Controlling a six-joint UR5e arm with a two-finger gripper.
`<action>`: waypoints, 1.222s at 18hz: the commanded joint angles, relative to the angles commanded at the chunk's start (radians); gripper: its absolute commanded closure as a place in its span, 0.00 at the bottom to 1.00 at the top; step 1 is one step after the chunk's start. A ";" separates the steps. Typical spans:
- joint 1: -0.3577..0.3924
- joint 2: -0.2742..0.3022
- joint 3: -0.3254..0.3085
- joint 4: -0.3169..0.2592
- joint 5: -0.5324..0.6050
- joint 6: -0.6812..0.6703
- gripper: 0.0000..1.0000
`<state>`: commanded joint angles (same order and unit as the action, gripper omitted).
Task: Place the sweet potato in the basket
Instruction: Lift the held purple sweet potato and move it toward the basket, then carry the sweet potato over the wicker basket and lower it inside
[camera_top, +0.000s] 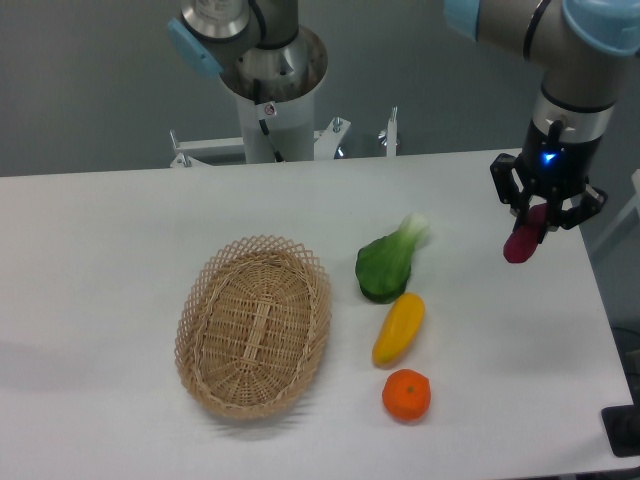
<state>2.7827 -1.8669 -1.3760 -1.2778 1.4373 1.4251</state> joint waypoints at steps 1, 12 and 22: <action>0.000 0.002 0.000 0.000 -0.002 -0.002 0.69; -0.112 0.038 -0.054 0.005 -0.002 -0.208 0.69; -0.336 0.038 -0.150 0.119 0.005 -0.618 0.69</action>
<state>2.4469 -1.8285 -1.5261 -1.1584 1.4419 0.8072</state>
